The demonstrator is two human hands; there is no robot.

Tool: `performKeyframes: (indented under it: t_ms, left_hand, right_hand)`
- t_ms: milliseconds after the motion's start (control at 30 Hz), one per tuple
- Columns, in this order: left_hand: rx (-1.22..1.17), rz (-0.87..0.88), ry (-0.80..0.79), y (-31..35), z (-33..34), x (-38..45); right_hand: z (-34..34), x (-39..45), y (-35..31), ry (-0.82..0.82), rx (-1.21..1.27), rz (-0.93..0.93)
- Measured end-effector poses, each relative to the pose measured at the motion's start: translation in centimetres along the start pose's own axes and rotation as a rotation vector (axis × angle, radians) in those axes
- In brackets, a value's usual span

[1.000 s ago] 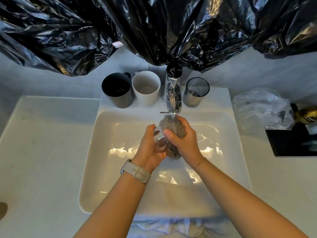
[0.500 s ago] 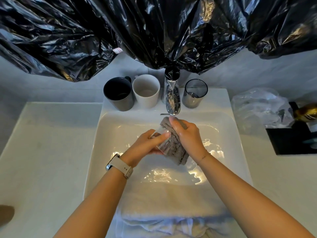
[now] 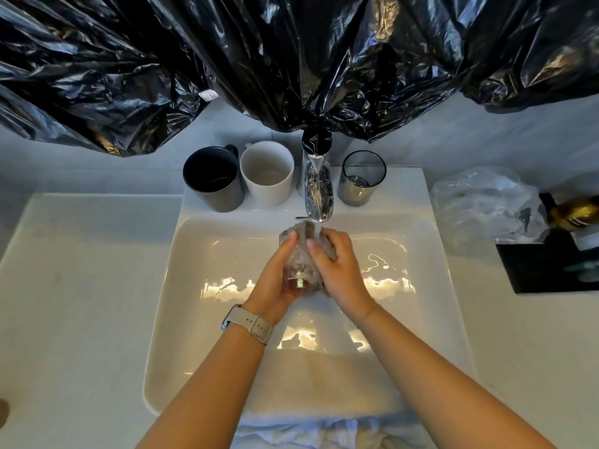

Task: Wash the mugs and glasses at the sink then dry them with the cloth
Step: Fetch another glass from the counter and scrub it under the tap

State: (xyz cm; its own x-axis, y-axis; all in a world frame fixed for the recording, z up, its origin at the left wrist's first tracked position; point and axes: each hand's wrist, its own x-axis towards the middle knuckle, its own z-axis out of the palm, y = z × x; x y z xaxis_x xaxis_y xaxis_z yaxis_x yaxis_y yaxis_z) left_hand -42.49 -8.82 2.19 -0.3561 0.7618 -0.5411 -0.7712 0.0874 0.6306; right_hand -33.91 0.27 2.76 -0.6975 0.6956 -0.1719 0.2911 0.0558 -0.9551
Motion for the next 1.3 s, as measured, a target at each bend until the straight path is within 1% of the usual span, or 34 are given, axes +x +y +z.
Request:
performKeyframes:
  t_ms: [67, 167, 200, 233, 333, 367, 400, 467, 533, 633, 733, 800, 900, 933, 1033, 1100, 1167, 1200, 1267, 1300]
  left_hand:
    - [-0.110, -0.008, 0.047, -0.8, 0.3, 0.0]
    - [-0.330, 0.014, 0.066, -1.8, 1.2, -0.2]
    - [-0.329, 0.032, 0.083, -2.1, 1.3, -0.3]
    - [-0.281, 0.046, 0.116, -2.3, 1.5, -0.4]
    - [-0.060, 0.073, 0.199, -2.0, 1.0, -0.7]
    - [-0.013, 0.092, 0.211, -1.6, 0.6, -0.6]
    - [0.025, 0.114, 0.222, -1.1, 0.4, -0.6]
    - [0.054, 0.142, 0.220, -0.3, 0.3, -0.4]
    - [0.049, 0.121, 0.197, -0.6, 0.8, -0.7]
    - [-0.005, 0.062, 0.152, -1.6, 1.5, -0.9]
    - [-0.070, 0.024, 0.173, -0.8, 1.4, -0.5]
    - [-0.085, 0.016, 0.193, -0.1, 0.9, -0.1]
    - [0.045, 0.037, 0.176, -0.6, 0.8, 0.1]
    - [0.054, 0.029, 0.159, -0.8, 1.1, -0.1]
    - [-0.026, 0.011, 0.091, -0.5, 1.5, -0.2]
    - [-0.041, -0.073, 0.067, 0.3, 1.5, -0.1]
    - [0.026, -0.182, 0.047, 0.9, 1.9, 0.1]
    - [0.053, -0.208, 0.011, 1.1, 2.4, 0.3]
    - [-0.022, -0.236, -0.053, 1.2, 3.4, 1.0]
    - [-0.084, -0.256, -0.046, 1.1, 3.8, 1.3]
  right_hand:
    - [0.6, -1.3, 0.6, 0.055, -0.033, -0.063]
    - [1.5, -2.4, 0.5, 0.062, -0.091, -0.127]
    - [1.4, -2.0, 0.0, 0.060, -0.086, -0.103]
    - [1.2, -1.5, -0.5, 0.043, -0.081, -0.041]
    - [0.2, 0.0, -1.2, -0.047, 0.019, 0.253]
    - [0.1, -0.3, -0.9, -0.055, 0.051, 0.305]
    - [0.3, -0.8, -0.5, -0.045, 0.052, 0.311]
    - [0.8, -1.9, 0.1, 0.002, -0.018, 0.243]
    - [0.6, -1.6, -0.5, 0.045, -0.049, 0.196]
    - [-0.6, 0.5, -1.9, -0.005, 0.020, 0.275]
    - [-1.0, -1.2, -1.4, -0.065, -0.031, 0.334]
    - [-0.6, -3.1, -0.8, -0.049, -0.095, 0.272]
    - [-1.0, -1.9, -1.6, 0.001, -0.202, 0.138]
    - [-1.3, -1.1, -2.2, -0.016, -0.184, 0.127]
    - [-2.1, 0.1, -2.8, -0.071, -0.094, 0.137]
    - [-2.2, -0.7, -2.2, -0.065, -0.070, 0.140]
    - [-2.1, -1.7, -1.3, 0.006, -0.048, 0.091]
    - [-2.2, -2.2, -1.0, 0.051, -0.010, 0.063]
    - [-2.7, -2.5, -0.8, 0.124, 0.071, 0.031]
    - [-3.1, -2.5, -0.7, 0.150, 0.093, 0.019]
